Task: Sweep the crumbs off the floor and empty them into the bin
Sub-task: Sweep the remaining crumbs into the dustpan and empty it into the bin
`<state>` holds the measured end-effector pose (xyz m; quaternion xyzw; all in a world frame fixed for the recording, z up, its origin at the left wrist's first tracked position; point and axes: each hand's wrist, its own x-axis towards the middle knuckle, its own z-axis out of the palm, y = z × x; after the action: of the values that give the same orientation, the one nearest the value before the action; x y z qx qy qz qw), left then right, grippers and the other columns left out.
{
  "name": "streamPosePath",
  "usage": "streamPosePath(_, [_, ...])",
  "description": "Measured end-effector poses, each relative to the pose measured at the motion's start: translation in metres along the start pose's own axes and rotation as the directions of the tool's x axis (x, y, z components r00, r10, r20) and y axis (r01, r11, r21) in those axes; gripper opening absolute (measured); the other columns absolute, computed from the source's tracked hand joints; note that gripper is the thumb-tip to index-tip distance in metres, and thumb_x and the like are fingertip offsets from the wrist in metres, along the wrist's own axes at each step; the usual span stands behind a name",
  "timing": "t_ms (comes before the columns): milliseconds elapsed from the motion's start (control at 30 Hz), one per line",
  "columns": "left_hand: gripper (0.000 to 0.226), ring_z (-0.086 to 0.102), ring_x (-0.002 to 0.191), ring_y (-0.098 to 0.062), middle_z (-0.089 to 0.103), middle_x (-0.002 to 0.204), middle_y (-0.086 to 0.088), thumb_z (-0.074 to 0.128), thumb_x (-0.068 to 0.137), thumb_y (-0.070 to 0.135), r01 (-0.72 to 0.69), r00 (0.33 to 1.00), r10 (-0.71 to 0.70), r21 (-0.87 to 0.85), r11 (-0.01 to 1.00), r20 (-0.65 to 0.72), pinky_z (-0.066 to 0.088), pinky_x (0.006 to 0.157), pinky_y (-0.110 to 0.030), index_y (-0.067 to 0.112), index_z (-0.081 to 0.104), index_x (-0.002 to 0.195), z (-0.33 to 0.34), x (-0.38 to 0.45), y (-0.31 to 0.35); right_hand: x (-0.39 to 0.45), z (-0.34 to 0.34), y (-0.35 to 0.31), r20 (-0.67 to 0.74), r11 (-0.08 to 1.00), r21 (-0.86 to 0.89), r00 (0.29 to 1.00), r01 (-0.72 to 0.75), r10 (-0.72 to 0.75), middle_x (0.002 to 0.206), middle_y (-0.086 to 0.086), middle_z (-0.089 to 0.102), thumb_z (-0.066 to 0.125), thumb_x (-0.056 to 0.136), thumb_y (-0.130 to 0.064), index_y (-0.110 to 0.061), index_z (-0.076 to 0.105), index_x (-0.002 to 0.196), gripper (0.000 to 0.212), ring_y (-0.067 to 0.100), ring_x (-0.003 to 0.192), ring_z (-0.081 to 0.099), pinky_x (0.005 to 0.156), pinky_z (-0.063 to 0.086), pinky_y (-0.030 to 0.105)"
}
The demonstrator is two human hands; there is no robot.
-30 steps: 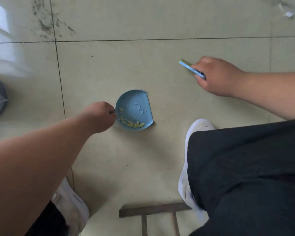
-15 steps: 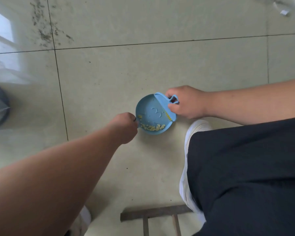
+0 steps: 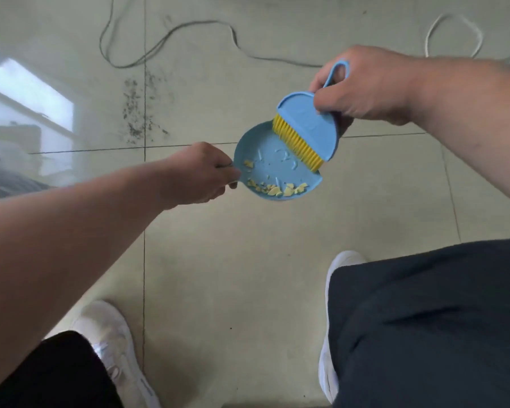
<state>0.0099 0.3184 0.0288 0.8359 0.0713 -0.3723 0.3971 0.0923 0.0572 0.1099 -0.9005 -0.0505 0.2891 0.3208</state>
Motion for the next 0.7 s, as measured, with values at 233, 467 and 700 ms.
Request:
streamPosePath(233, [0.027,0.035,0.053,-0.023,0.048,0.056,-0.007,0.065,0.088,0.022,0.018,0.968,-0.017,0.004,1.000,-0.252,0.030,0.053,-0.027,0.007,0.068,0.066,-0.104,-0.103,0.045,-0.045,-0.052,-0.125,-0.103,0.973,0.116,0.977,0.198,-0.186,0.064,0.012,0.065,0.060,0.079,-0.015,-0.005,0.065,0.087,0.014,0.029,0.058,0.065,0.058,0.059,0.036])
streamPosePath(467, [0.032,0.036,0.054,-0.023,0.051,0.061,-0.010,0.071,0.084,0.031,0.060,0.952,-0.050,0.023,0.998,-0.303,0.030,0.055,-0.031,0.001,0.071,0.074,-0.182,-0.213,0.035,-0.090,-0.033,-0.238,-0.052,0.937,0.166,0.951,0.308,-0.303,0.059,0.009,0.061,0.060,0.084,-0.009,-0.008,0.059,0.087,0.003,0.024,0.046,0.058,0.051,0.052,0.032])
streamPosePath(700, [0.036,0.038,0.053,-0.023,0.053,0.059,-0.010,0.066,0.072,0.039,0.181,0.940,-0.136,0.122,0.976,-0.313,0.030,0.049,-0.026,0.005,0.076,0.078,-0.266,-0.290,-0.032,-0.083,0.045,-0.332,-0.068,0.913,0.191,0.933,0.360,-0.354,0.072,0.012,0.068,0.062,0.084,-0.017,-0.012,0.063,0.086,0.005,0.025,0.051,0.065,0.057,0.058,0.035])
